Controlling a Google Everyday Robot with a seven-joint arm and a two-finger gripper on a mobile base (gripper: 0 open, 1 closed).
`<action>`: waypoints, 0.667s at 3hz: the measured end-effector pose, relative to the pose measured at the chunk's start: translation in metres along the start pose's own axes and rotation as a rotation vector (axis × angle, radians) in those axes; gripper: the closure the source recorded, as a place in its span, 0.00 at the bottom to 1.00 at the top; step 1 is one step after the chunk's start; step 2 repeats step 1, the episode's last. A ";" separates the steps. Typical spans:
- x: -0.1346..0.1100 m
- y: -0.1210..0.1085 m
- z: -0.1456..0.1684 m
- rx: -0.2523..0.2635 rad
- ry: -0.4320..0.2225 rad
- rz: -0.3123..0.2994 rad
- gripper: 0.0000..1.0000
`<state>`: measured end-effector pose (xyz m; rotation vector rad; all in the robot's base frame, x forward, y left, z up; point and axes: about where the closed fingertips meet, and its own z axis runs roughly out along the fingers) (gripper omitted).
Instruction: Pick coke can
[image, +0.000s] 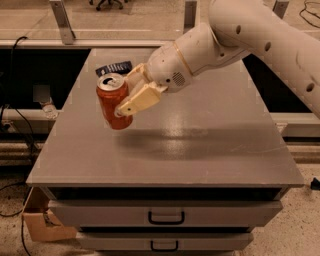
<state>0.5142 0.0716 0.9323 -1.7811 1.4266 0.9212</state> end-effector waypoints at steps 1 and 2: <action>-0.004 -0.005 -0.007 0.003 0.007 -0.002 1.00; -0.004 -0.005 -0.007 0.003 0.007 -0.002 1.00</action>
Offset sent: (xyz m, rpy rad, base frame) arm 0.0000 0.0000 0.0000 0.0000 0.0000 0.0000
